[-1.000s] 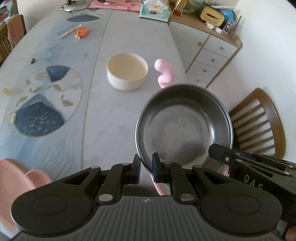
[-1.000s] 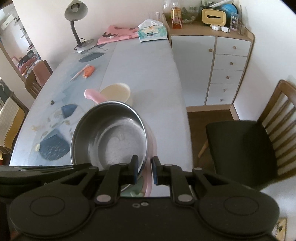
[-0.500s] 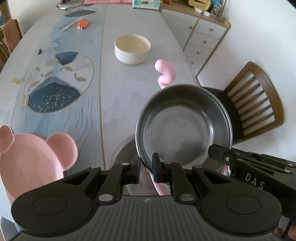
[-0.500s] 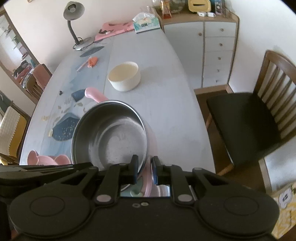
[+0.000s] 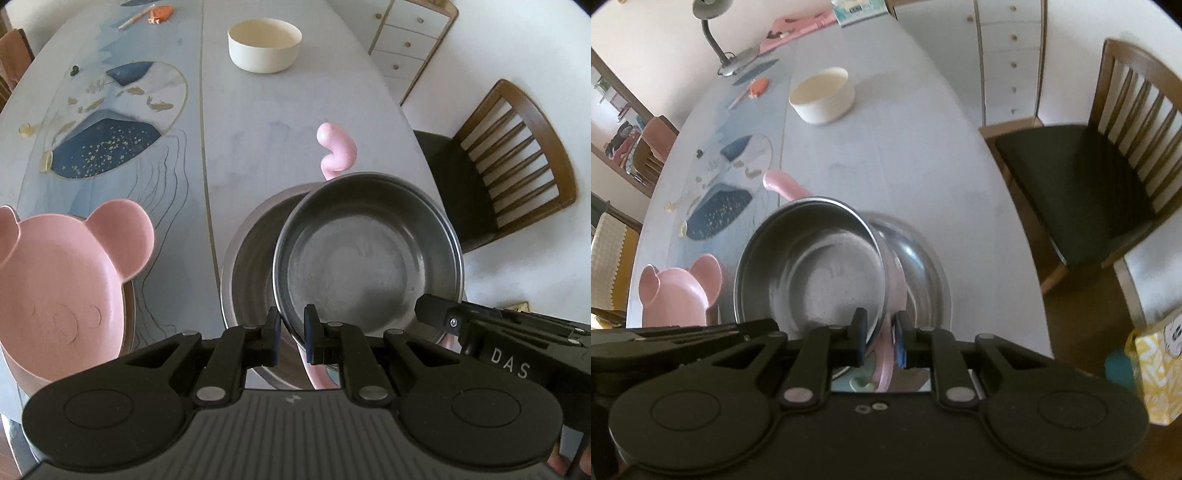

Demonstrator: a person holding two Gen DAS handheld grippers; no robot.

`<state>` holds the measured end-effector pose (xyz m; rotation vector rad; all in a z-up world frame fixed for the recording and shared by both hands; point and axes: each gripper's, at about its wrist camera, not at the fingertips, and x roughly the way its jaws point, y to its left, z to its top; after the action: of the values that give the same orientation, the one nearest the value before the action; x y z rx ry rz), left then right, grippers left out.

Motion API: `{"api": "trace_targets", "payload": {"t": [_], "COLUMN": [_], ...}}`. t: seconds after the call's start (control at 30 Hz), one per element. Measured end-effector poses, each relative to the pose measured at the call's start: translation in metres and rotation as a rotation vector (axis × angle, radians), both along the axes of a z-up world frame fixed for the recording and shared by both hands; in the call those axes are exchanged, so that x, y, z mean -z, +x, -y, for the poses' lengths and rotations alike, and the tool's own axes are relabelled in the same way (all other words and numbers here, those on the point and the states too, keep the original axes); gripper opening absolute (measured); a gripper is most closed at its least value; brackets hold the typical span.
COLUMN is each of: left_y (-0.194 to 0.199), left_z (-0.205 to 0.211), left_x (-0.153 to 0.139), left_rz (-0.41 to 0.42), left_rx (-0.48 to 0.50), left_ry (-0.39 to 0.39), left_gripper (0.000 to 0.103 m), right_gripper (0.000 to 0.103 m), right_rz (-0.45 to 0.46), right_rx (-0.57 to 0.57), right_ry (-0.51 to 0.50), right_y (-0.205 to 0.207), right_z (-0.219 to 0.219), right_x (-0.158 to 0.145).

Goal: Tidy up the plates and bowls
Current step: 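Carry the pink saucepan with both grippers over the large steel bowl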

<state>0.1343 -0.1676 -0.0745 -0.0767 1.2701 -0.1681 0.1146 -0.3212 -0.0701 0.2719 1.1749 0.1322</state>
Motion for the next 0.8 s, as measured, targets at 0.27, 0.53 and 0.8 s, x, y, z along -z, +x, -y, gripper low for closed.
{"api": "trace_targets", "payload": {"t": [0.27, 0.53, 0.8], "left_y": [-0.001, 0.004, 0.008], "left_z": [0.001, 0.003, 0.004], "left_x": [0.014, 0.02, 0.027], "left_rz": [-0.042, -0.059, -0.078], "left_rx": [0.011, 0.021, 0.023], "left_ry": [0.013, 0.017, 0.019], "left_gripper": [0.011, 0.011, 0.011], "right_gripper": [0.016, 0.016, 0.017], "right_rz": [-0.057, -0.079, -0.096], "right_rx": [0.019, 0.033, 0.035], "right_ry": [0.023, 0.027, 0.025], "right_y": [-0.001, -0.002, 0.002], "right_z": [0.0, 0.003, 0.0], "right_x": [0.017, 0.025, 0.032]}}
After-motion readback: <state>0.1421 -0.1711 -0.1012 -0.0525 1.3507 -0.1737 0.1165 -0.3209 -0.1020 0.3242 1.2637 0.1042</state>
